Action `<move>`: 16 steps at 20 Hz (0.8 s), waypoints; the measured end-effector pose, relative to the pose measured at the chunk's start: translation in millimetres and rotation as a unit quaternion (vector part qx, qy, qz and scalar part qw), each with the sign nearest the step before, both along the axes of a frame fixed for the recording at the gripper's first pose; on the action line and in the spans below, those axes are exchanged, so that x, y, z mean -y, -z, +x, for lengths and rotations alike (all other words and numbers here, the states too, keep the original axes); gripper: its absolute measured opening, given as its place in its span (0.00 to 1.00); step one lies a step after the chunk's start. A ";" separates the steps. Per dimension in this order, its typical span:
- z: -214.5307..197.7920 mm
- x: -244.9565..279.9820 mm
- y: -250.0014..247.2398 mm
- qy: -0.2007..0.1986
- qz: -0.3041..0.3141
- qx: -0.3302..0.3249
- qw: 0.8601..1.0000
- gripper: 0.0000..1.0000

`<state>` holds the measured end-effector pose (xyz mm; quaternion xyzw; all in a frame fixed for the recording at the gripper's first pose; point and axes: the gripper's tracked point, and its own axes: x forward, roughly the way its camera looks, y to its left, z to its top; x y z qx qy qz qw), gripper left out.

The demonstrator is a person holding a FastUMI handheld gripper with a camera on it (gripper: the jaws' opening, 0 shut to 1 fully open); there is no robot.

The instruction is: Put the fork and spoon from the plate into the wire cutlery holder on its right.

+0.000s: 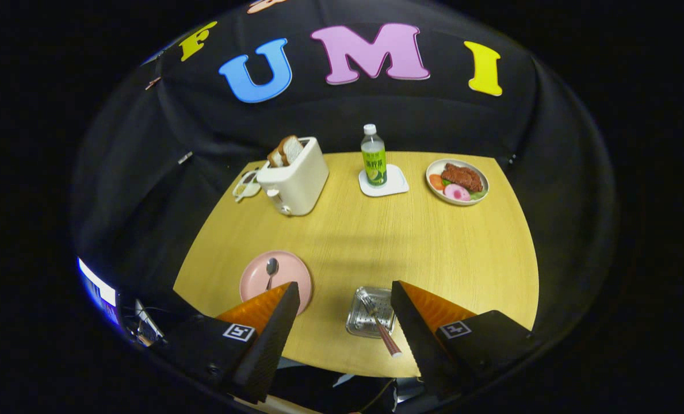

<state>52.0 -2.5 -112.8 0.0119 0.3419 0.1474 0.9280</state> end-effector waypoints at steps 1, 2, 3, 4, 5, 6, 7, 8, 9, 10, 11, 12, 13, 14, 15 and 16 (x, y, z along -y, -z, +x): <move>-1.6 -8.3 -4.7 0.006 0.006 0.017 1.000 0.99; -1.4 -19.4 -6.7 0.008 0.012 0.031 0.999 0.99; -2.2 -31.6 -6.1 0.006 0.014 0.039 0.999 0.99; -4.4 -45.2 0.1 0.000 0.016 0.039 0.999 0.99; -8.4 -60.4 9.2 -0.008 0.016 0.033 0.999 0.99; -13.4 -76.6 21.6 -0.021 0.017 0.018 0.999 0.99; -18.2 -92.9 34.7 -0.034 0.017 0.003 0.999 0.99; -23.4 -109.1 49.1 -0.046 0.016 -0.016 0.999 0.99; -26.5 -122.3 61.4 -0.058 0.014 -0.031 0.998 1.00; -29.1 -133.8 73.2 -0.067 0.009 -0.042 0.997 0.99; -31.4 -143.3 85.7 -0.076 -0.001 -0.053 0.996 1.00; -33.1 -152.7 97.4 -0.086 -0.009 -0.065 0.994 0.99; -35.5 -162.2 109.6 -0.093 -0.017 -0.076 0.993 1.00; -37.5 -171.1 122.2 -0.100 -0.024 -0.089 0.991 1.00; -38.8 -178.8 135.1 -0.106 -0.032 -0.100 0.989 1.00; -40.0 -184.6 148.4 -0.109 -0.039 -0.113 0.987 1.00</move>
